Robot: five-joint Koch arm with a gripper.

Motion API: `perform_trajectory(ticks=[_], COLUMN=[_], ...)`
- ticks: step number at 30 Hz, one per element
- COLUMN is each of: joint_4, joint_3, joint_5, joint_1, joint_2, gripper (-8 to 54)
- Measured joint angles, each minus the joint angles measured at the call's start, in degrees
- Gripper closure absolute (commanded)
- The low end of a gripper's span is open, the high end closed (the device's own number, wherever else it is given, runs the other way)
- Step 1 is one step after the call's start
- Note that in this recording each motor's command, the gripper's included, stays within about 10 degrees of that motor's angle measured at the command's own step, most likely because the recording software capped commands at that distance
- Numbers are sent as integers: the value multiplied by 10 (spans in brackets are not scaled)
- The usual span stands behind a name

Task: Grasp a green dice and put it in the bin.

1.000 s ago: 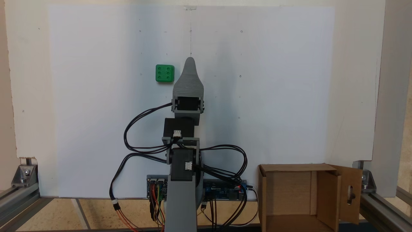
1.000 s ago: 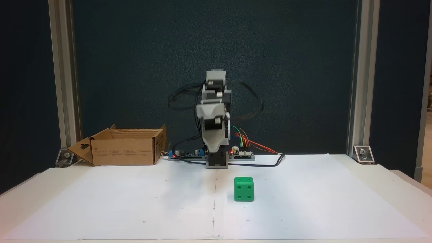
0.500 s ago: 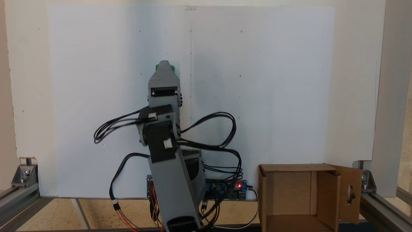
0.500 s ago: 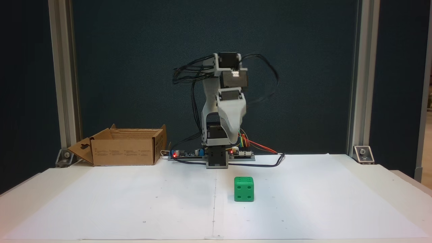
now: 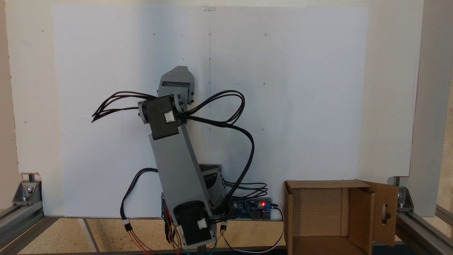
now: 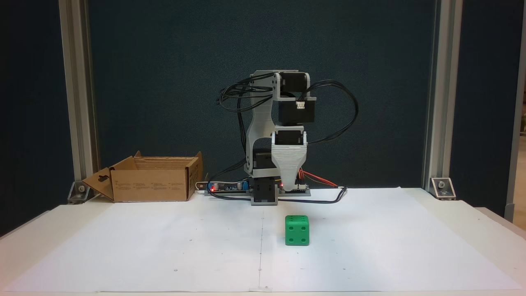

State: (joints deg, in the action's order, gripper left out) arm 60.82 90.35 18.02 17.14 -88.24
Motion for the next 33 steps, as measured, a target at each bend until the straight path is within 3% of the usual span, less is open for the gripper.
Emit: perform_trajectory(ticks=[18,33], joint_4=[-69,-131], joint_3=[2,35], joint_5=[12,13], joint_1=[33,33], joint_2=[69,70], gripper=[25,25])
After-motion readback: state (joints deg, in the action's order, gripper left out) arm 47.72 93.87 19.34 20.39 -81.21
